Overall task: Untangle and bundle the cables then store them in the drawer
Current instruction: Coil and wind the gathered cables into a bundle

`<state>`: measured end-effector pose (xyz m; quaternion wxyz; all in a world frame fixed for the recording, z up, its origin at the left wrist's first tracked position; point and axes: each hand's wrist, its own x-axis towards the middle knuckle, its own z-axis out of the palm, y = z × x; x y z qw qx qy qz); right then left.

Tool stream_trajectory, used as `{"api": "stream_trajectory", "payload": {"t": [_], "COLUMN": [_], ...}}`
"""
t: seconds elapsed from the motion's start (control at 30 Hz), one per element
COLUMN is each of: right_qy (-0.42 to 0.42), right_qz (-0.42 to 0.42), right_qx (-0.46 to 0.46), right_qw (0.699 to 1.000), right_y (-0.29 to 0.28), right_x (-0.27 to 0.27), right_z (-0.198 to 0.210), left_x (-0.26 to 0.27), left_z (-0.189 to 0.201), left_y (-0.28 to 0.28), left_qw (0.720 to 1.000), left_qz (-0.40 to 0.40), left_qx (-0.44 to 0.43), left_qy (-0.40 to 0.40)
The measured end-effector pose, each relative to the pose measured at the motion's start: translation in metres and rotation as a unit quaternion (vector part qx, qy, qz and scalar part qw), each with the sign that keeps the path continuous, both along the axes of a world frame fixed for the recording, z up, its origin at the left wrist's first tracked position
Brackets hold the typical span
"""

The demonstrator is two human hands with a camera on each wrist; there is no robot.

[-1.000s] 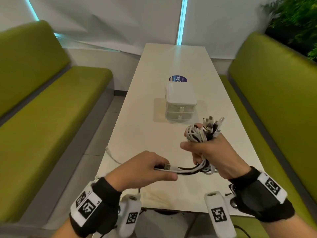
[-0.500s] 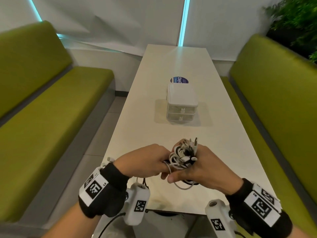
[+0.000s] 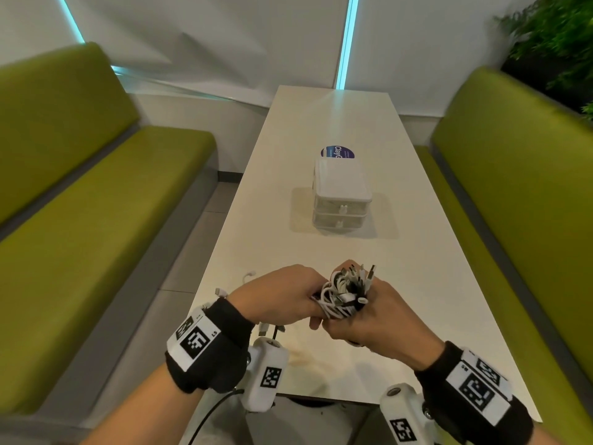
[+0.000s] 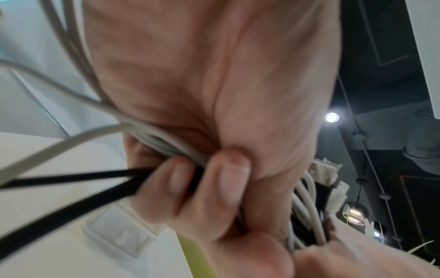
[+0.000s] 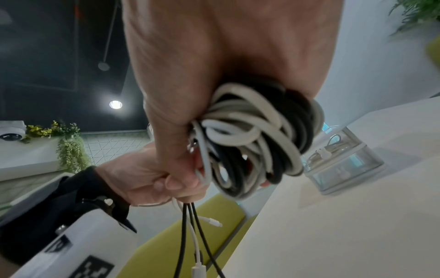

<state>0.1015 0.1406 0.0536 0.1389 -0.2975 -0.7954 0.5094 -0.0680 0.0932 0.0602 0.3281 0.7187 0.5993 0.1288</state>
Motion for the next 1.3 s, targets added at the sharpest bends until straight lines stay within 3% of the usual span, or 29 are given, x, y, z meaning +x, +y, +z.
{"api": "stream_trajectory", "payload": {"t": [0.17,0.27,0.4,0.6,0.8,0.97,1.13,1.3], "right_qy": [0.023,-0.007,-0.062,-0.054,-0.088,-0.051,0.041,0.071], "right_qz": [-0.022,-0.019,-0.011,0.006,0.009,-0.001,0.004,-0.029], "right_qx": [-0.045,-0.088,-0.059,-0.053,-0.079,-0.144,-0.234,-0.232], "right_qw": [0.998,0.996,0.996,0.997,0.993,0.988,0.971,0.97], "right_y": [0.012,0.022,0.032,0.033,0.033,0.029,0.027,0.025], "right_x": [-0.008,-0.01,-0.005,-0.006,-0.004,0.001,0.003,-0.001], "right_z": [-0.007,-0.01,-0.003,0.0,0.0,0.005,0.005,0.001], "left_x": [0.001,0.001,-0.001,-0.002,0.0,0.0,0.004,0.01], "left_z": [-0.003,-0.003,-0.002,-0.001,-0.005,0.002,0.001,0.002], "left_y": [0.006,0.011,0.013,0.017,0.02,0.019,0.013,0.009], "left_qw": [0.997,0.997,0.999,1.0,0.995,0.991,0.985,0.977], "left_qz": [0.014,0.02,-0.016,-0.019,0.018,0.036,0.072,0.103], "left_qx": [0.047,0.039,0.004,-0.022,0.04,0.092,0.139,0.171], "left_qy": [0.057,0.061,0.048,-0.009,0.093,0.094,0.067,0.079]}}
